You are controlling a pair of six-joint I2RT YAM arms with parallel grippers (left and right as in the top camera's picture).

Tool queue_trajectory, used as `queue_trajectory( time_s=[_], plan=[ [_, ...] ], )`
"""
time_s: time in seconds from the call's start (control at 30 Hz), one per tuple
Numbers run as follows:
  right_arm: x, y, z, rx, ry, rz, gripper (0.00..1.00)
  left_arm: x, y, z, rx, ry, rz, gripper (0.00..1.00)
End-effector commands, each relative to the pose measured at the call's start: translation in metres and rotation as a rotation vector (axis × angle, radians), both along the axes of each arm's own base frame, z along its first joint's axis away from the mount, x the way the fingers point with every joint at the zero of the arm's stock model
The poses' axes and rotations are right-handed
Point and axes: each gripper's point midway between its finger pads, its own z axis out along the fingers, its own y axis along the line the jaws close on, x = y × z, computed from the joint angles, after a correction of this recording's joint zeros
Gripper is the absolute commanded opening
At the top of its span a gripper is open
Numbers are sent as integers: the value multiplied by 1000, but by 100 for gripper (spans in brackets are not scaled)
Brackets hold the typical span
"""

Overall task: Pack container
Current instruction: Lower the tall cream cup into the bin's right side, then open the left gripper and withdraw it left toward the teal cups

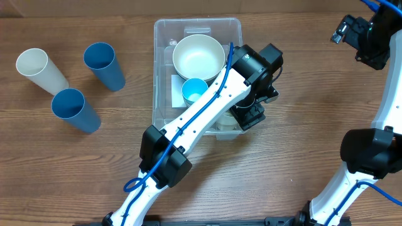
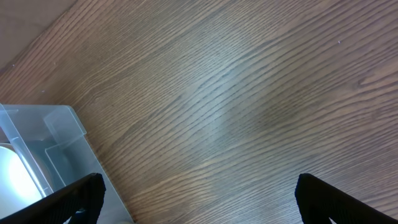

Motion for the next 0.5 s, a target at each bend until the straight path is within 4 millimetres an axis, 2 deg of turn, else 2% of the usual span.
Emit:
queue_trajectory(
  time_s=[0.0,0.23,0.3,0.4,0.47],
  plan=[
    [-1,1,18,-12,-50,-6,100,3,-10,25,-64,-49,-18,77],
    [-1,1,18,-12,-50,-6,100,3,-10,60,-135,-113,-19,77],
    [-1,1,18,-12,-50,-6,100,0,-7,77,-161,-143,-19,77],
    [-1,0,18,-12,-50,-6,100,-3,4,112,-206,-216,-6,77],
    [-1,0,18,-12,-50,-6,100,3,28,145,-206,-328,69,78]
  ],
)
